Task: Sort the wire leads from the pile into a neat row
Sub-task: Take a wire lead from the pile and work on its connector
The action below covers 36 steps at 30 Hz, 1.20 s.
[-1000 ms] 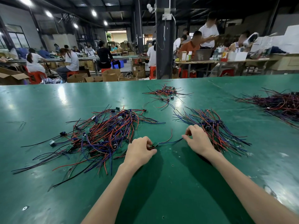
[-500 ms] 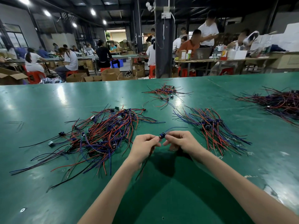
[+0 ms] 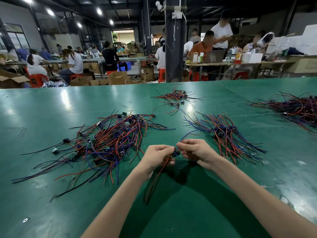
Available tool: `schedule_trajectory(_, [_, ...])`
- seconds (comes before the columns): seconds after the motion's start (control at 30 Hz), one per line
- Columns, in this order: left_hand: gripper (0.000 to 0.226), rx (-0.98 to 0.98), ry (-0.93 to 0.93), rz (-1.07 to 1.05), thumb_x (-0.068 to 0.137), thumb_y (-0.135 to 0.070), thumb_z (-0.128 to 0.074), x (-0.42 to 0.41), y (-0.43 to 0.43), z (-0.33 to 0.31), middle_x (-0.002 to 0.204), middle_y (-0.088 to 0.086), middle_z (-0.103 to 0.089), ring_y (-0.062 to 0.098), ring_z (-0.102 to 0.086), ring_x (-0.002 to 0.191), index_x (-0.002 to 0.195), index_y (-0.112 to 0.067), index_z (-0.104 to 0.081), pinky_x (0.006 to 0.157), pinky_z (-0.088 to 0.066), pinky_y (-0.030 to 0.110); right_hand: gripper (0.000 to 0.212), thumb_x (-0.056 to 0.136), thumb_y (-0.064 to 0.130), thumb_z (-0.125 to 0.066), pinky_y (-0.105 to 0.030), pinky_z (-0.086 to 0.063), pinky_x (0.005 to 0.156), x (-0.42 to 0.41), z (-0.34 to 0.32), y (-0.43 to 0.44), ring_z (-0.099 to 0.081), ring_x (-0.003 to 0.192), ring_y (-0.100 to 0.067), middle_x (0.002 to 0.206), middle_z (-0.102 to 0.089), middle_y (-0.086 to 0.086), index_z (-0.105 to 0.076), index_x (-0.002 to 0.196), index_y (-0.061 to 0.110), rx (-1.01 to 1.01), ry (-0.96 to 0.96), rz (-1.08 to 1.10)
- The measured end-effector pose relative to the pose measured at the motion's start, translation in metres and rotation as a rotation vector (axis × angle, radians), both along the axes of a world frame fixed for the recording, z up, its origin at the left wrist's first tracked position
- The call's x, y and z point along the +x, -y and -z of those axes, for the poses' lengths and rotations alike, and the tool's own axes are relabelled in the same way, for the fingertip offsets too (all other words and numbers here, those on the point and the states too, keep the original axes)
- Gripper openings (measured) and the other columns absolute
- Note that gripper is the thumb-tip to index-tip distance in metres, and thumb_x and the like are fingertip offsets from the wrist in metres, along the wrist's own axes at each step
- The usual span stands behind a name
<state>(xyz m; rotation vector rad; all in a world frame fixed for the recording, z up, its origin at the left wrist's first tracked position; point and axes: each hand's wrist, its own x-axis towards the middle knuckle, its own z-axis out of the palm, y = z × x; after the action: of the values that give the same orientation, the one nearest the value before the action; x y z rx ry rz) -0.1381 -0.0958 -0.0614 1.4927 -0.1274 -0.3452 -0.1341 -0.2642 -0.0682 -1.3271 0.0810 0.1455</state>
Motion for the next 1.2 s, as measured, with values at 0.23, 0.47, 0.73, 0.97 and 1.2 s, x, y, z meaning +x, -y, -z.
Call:
schedule_trajectory(0.23, [0.009,-0.07,-0.009,0.001,0.088,0.001,-0.06,-0.0007,0.0002,0.0015,0.068,0.014,-0.062,0.014,-0.06,0.049,0.084,0.006,-0.066,0.055,-0.056,0.023,0.012,0.065,0.011,-0.075,-0.016,-0.045,0.048,-0.0021,0.0021,-0.0048,-0.05,0.05,-0.007,0.061,-0.064,-0.001,-0.071,0.073,0.005,-0.029,0.018,-0.047])
schedule_trajectory(0.47, [0.012,-0.095,-0.069,0.07,0.09,-0.005,-0.06,0.0004,0.0034,0.0044,0.067,0.004,-0.069,0.01,-0.061,0.052,0.081,-0.002,-0.068,0.057,-0.056,0.022,0.016,0.064,0.01,-0.073,-0.014,-0.048,0.054,-0.001,0.0011,-0.0051,-0.058,0.053,-0.005,0.064,-0.067,-0.001,-0.067,0.077,0.003,0.054,-0.038,-0.084])
schedule_trajectory(0.73, [0.009,-0.156,-0.113,0.093,0.088,0.002,-0.058,0.0003,0.0047,0.0045,0.086,0.018,-0.07,0.022,-0.065,0.073,0.089,0.007,-0.066,0.072,-0.059,0.032,0.005,0.066,0.007,-0.074,-0.017,-0.049,0.051,-0.0015,0.0001,-0.0071,-0.051,0.049,-0.007,0.06,-0.064,-0.003,-0.07,0.063,0.007,0.029,-0.017,-0.097])
schedule_trajectory(0.97, [0.016,-0.204,-0.131,0.139,0.09,0.005,-0.052,-0.0016,0.0066,0.0057,0.085,0.016,-0.071,0.02,-0.068,0.073,0.089,0.007,-0.068,0.073,-0.059,0.032,0.013,0.077,0.003,-0.07,-0.015,-0.044,0.051,-0.0004,0.0011,-0.0073,-0.044,0.044,-0.006,0.054,-0.059,-0.001,-0.065,0.065,0.005,-0.033,-0.018,-0.083])
schedule_trajectory(1.2, [0.018,-0.202,-0.118,0.136,0.089,0.002,-0.052,-0.002,0.0082,0.0063,0.078,0.014,-0.071,0.02,-0.067,0.067,0.082,0.005,-0.069,0.068,-0.059,0.031,0.026,0.074,0.008,-0.073,-0.015,-0.042,0.051,-0.0011,-0.001,-0.0079,-0.042,0.046,-0.007,0.054,-0.054,-0.001,-0.057,0.054,0.014,-0.073,0.0,-0.092])
